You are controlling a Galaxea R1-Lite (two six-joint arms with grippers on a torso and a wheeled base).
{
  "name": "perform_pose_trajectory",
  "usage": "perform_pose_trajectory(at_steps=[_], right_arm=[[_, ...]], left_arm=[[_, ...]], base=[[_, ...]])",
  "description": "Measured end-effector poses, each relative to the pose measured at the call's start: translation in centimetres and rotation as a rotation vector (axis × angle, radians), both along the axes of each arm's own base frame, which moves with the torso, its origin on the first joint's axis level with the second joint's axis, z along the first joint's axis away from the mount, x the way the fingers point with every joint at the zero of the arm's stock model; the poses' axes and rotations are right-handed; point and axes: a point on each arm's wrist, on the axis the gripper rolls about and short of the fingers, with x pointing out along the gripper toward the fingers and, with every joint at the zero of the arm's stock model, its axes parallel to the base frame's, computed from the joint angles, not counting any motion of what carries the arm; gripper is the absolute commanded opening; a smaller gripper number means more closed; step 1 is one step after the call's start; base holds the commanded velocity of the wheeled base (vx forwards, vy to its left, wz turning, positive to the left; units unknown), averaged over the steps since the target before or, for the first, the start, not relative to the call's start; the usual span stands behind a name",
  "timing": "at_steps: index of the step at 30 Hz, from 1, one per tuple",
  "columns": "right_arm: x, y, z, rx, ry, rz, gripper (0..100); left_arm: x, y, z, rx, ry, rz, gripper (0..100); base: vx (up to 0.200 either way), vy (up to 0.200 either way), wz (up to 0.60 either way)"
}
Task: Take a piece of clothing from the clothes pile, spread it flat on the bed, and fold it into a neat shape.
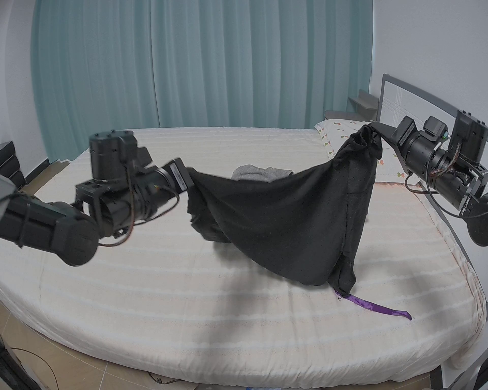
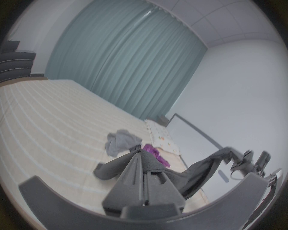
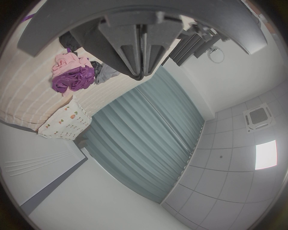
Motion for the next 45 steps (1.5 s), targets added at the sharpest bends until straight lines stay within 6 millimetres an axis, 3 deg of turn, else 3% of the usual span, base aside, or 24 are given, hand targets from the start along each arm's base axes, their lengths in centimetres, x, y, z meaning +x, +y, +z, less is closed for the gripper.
perform_pose_trajectory(at_steps=[3,6,13,21,33,40,45], right_arm=[[0.0,-0.1,0.2,-0.016,0.026,-0.006,0],[-0.2,0.0,-0.8,-0.037,0.058,0.000,0],[-0.4,1.6,-6.4,-0.103,0.207,0.053,0],[0.4,3.3,-9.4,-0.112,0.242,0.047,0],[0.3,4.7,-11.4,-0.078,0.325,0.044,0],[-0.2,5.7,-12.6,-0.093,0.361,0.039,0],[-0.2,6.2,-13.0,-0.095,0.359,0.020,0]], left_arm=[[-0.9,1.6,2.2,-0.025,-0.051,0.037,0],[-1.6,2.4,2.4,-0.036,-0.047,0.053,0],[-2.8,1.8,-1.0,-0.057,0.080,0.033,0],[-2.9,0.8,-4.4,-0.124,0.195,0.030,0],[-4.4,0.9,-8.6,-0.112,0.273,0.023,0],[-5.2,0.9,-9.9,-0.105,0.322,0.022,0],[-5.5,1.0,-10.2,-0.116,0.314,0.021,0]], base=[[0.000,0.000,0.00],[0.000,0.000,0.00],[0.000,0.000,0.00],[0.000,0.000,0.00],[-0.033,0.000,0.00],[-0.200,0.000,0.00],[0.000,0.000,0.00]])
